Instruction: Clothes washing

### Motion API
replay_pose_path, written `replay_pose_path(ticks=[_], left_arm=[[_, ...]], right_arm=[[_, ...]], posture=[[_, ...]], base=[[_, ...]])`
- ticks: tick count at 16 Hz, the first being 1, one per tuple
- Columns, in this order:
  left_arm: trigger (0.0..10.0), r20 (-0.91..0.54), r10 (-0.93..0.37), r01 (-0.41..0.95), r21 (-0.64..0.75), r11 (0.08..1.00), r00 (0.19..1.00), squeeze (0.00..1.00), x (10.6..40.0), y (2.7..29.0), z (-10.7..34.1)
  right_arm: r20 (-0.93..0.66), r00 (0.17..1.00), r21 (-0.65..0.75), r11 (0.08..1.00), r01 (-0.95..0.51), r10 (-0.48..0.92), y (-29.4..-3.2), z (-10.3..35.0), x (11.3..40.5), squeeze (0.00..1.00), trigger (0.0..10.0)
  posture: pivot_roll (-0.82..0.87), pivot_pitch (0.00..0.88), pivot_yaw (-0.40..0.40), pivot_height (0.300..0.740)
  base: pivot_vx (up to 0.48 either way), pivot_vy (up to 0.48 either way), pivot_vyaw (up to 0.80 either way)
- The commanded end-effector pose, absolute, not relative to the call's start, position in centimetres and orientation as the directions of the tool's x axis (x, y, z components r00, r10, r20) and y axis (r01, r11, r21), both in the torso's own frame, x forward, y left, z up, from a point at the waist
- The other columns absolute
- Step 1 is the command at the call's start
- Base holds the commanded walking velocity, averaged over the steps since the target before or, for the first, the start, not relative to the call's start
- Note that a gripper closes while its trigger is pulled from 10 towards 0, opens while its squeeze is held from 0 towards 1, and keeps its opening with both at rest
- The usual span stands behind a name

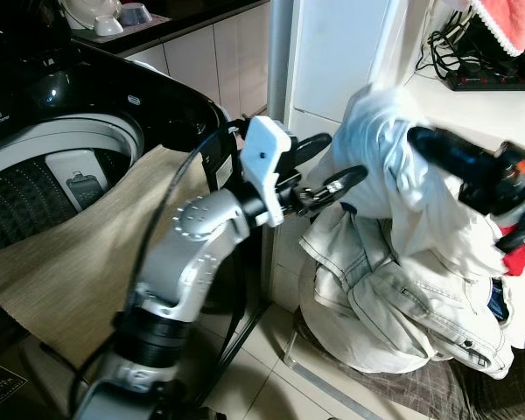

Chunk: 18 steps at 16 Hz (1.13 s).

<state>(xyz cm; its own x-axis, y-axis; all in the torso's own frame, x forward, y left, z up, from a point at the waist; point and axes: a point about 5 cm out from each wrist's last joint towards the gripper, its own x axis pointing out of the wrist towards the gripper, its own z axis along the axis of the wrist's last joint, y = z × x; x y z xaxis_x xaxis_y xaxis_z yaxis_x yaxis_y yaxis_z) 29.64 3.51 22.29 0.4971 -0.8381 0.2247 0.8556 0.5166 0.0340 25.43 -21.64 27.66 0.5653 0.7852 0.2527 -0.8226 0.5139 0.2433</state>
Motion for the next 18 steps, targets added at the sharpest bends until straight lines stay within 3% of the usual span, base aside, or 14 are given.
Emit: replay_pose_path(ticks=[1, 2, 5, 9, 14, 16, 18], left_arm=[[10.0, 0.271, -0.83, 0.857, 0.034, 0.514, 0.487, 1.0, 29.6, 3.1, 23.2], [10.0, 0.32, -0.839, 0.888, -0.016, 0.46, 0.44, 0.0, 29.1, 2.8, 23.7], [10.0, 0.415, -0.866, 0.958, -0.174, 0.227, 0.28, 0.0, 26.9, 2.2, 23.7], [10.0, 0.422, -0.877, 0.953, -0.28, 0.116, 0.23, 0.0, 26.0, 2.8, 22.6], [10.0, 0.475, -0.821, 0.899, -0.426, 0.1, 0.316, 0.0, 27.0, 3.7, 22.5], [10.0, 0.402, -0.859, 0.92, -0.351, 0.176, 0.317, 0.0, 27.0, 3.0, 22.1], [10.0, 0.403, -0.863, 0.923, -0.348, 0.164, 0.305, 0.0, 26.8, 2.2, 22.3]], right_arm=[[0.291, 0.519, 0.204, 0.477, -0.855, 0.804, -21.0, 28.9, 24.7, 0.0, 0.0], [0.277, 0.521, 0.206, 0.479, -0.853, 0.807, -20.8, 28.7, 24.7, 0.0, 0.0], [0.259, 0.522, 0.225, 0.475, -0.851, 0.813, -20.3, 28.1, 24.8, 0.0, 0.0], [0.24, 0.535, 0.232, 0.488, -0.842, 0.81, -20.3, 27.9, 24.7, 0.0, 0.0], [0.232, 0.547, 0.233, 0.5, -0.834, 0.805, -20.3, 27.7, 24.8, 0.0, 0.0], [0.24, 0.537, 0.236, 0.488, -0.84, 0.809, -20.0, 27.7, 24.7, 0.0, 0.0], [0.234, 0.532, 0.239, 0.483, -0.843, 0.814, -19.4, 27.4, 24.7, 0.0, 0.0]], posture=[[-0.15, 0.0, 0.007, 0.74], [-0.15, 0.0, 0.007, 0.74], [-0.15, 0.0, 0.007, 0.74], [-0.15, 0.0, 0.007, 0.74], [-0.14, 0.0, 0.012, 0.74], [-0.14, 0.0, 0.014, 0.74], [-0.14, 0.0, 0.016, 0.74]], base=[[0.0, 0.0, 0.0], [0.0, 0.0, 0.0], [0.0, 0.0, 0.0], [0.0, 0.0, 0.0], [0.0, 0.0, 0.0], [0.0, 0.0, 0.0], [0.0, 0.0, 0.0]])
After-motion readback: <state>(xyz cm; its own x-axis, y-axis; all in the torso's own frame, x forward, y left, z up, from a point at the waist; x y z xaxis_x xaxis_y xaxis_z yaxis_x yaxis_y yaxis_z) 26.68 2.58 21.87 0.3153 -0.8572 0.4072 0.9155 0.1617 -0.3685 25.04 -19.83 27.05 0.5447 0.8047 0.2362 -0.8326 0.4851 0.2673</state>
